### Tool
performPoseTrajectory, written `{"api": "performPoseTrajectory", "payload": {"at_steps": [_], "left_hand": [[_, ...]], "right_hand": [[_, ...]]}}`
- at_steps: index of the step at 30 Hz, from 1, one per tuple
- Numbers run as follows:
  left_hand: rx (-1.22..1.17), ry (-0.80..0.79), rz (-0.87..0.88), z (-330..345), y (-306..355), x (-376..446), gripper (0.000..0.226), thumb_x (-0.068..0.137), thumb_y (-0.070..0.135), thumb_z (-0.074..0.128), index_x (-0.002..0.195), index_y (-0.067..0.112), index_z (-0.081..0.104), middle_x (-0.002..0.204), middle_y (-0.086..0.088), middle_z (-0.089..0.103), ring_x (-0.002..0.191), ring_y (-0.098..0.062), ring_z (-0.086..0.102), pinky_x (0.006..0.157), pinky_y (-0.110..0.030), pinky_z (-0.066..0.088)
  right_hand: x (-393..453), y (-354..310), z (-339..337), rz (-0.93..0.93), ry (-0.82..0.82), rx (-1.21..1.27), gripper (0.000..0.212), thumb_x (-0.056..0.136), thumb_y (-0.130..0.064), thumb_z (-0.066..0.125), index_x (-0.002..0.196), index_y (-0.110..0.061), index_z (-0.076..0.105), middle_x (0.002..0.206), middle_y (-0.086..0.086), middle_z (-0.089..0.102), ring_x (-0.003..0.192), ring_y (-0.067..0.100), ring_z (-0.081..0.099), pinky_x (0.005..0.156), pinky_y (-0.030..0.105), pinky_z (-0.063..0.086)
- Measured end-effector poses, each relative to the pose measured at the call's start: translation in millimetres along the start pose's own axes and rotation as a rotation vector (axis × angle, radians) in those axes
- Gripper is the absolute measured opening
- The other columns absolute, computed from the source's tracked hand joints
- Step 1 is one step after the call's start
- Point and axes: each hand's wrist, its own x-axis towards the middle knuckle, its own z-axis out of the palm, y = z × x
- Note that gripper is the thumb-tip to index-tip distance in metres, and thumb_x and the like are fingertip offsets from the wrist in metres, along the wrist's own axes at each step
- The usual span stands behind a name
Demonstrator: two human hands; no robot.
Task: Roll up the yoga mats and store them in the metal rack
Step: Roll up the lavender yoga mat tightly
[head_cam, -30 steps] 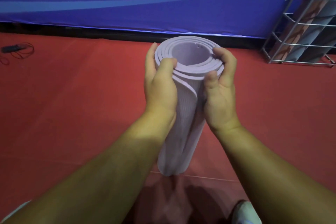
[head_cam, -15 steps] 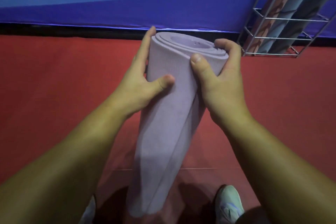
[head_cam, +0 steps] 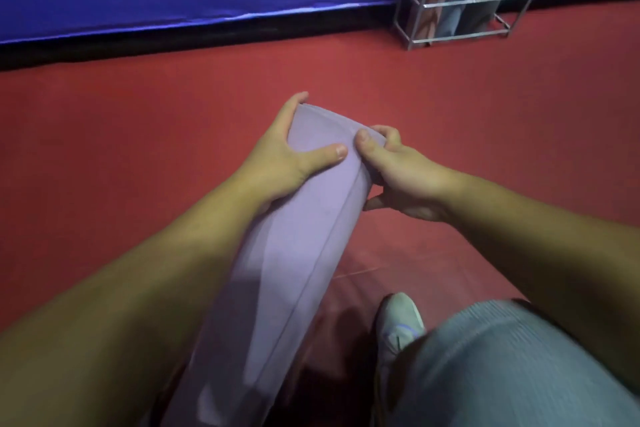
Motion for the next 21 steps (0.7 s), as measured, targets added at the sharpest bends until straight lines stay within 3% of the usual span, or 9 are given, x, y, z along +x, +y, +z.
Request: {"api": "performPoseTrajectory", "payload": {"at_steps": [3, 6, 9, 13, 15, 18, 21], "left_hand": [[0.036, -0.088, -0.018, 53, -7, 21, 0.098, 0.072, 0.051, 0.087, 0.151, 0.046, 0.031, 0.142, 0.011, 0.047, 0.127, -0.009, 0.051, 0.105, -0.026, 0.041], [0.099, -0.181, -0.031, 114, -14, 31, 0.096, 0.069, 0.054, 0.087, 0.149, 0.047, 0.034, 0.142, 0.011, 0.050, 0.128, -0.010, 0.051, 0.107, -0.029, 0.042], [0.188, -0.288, -0.045, 179, -25, 31, 0.093, 0.070, 0.053, 0.087, 0.148, 0.045, 0.036, 0.143, 0.007, 0.050, 0.129, -0.013, 0.049, 0.101, -0.028, 0.041], [0.347, -0.360, -0.079, 242, -45, 25, 0.097, 0.064, 0.065, 0.082, 0.145, 0.051, 0.029, 0.139, 0.000, 0.049, 0.125, -0.020, 0.051, 0.091, -0.027, 0.038], [0.446, -0.397, -0.082, 271, -51, 24, 0.098, 0.060, 0.069, 0.080, 0.142, 0.051, 0.030, 0.130, -0.003, 0.051, 0.119, -0.025, 0.055, 0.090, -0.029, 0.041], [0.541, -0.492, -0.090, 309, -59, 17, 0.096, 0.056, 0.068, 0.083, 0.135, 0.046, 0.034, 0.116, -0.004, 0.047, 0.107, -0.029, 0.058, 0.089, -0.032, 0.045], [0.609, -0.574, -0.109, 331, -69, 12, 0.097, 0.055, 0.071, 0.081, 0.134, 0.049, 0.029, 0.117, -0.004, 0.042, 0.107, -0.032, 0.058, 0.093, -0.038, 0.049]], "right_hand": [[-2, 33, -46, 0.034, 0.072, 0.097, 0.064, 0.092, -0.060, 0.052, 0.143, -0.030, 0.026, 0.143, -0.003, 0.048, 0.129, 0.020, 0.056, 0.091, 0.063, 0.053], [-15, 77, -83, 0.076, 0.203, 0.232, 0.076, 0.080, -0.063, 0.057, 0.143, -0.031, 0.029, 0.139, 0.001, 0.050, 0.115, 0.021, 0.060, 0.084, 0.055, 0.059], [-25, 138, -117, 0.127, 0.333, 0.394, 0.062, 0.093, -0.057, 0.052, 0.146, -0.031, 0.030, 0.133, 0.002, 0.055, 0.103, 0.021, 0.062, 0.082, 0.052, 0.060], [-31, 210, -143, 0.152, 0.459, 0.569, 0.067, 0.093, -0.062, 0.052, 0.151, -0.040, 0.026, 0.130, -0.001, 0.063, 0.104, 0.019, 0.065, 0.093, 0.053, 0.055], [-33, 241, -150, 0.185, 0.544, 0.611, 0.072, 0.090, -0.069, 0.052, 0.152, -0.043, 0.026, 0.137, -0.002, 0.062, 0.111, 0.017, 0.067, 0.093, 0.046, 0.057], [-40, 279, -150, 0.244, 0.646, 0.655, 0.101, 0.065, -0.087, 0.050, 0.152, -0.039, 0.034, 0.138, -0.005, 0.062, 0.117, 0.015, 0.066, 0.086, 0.036, 0.057], [-46, 308, -147, 0.284, 0.724, 0.705, 0.100, 0.072, -0.091, 0.044, 0.152, -0.032, 0.039, 0.139, -0.002, 0.062, 0.119, 0.013, 0.065, 0.087, 0.031, 0.056]]}}
